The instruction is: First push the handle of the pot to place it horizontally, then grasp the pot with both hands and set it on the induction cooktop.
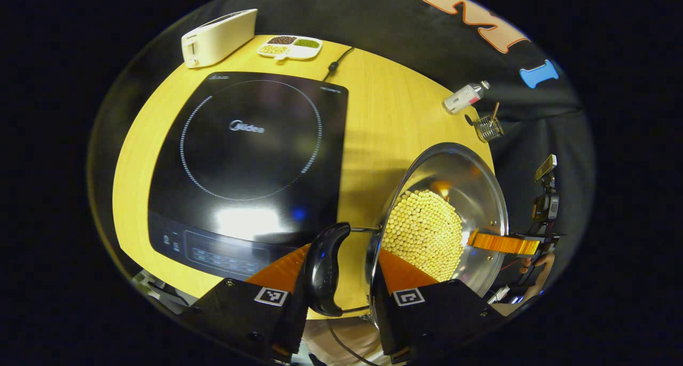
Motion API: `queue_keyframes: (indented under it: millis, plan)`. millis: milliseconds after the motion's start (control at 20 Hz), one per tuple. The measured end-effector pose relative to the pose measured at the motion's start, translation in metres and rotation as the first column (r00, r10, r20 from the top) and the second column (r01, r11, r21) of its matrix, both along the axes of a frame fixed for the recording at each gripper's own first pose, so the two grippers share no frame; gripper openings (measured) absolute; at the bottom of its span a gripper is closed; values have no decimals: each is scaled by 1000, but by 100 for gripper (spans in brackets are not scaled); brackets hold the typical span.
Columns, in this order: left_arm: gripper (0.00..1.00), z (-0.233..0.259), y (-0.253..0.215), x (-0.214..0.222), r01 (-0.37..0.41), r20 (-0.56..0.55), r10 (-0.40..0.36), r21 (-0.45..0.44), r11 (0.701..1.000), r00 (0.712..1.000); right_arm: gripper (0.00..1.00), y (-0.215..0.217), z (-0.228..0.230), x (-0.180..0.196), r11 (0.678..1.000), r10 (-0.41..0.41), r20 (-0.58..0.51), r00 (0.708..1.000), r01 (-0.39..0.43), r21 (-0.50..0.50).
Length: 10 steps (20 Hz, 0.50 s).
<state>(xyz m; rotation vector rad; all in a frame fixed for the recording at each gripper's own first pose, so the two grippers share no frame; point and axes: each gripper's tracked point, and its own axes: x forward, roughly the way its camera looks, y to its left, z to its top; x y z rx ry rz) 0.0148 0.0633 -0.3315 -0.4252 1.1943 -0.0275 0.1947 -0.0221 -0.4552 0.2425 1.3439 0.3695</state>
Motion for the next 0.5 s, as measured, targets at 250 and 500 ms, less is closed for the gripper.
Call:
queue_keyframes:
  millis: [250, 500]
  plan:
    - [57, 11, 77, -3, 28, 30, -28, 14, 1000, 999, 51, -9, 7, -9, 1000, -26, -4, 1000, 27, 6]
    - [57, 9, 156, 13, 32, 67, -34, 36, 999, 997, 51, -19, 10, 2, 999, -41, 39, 998, 40, 12]
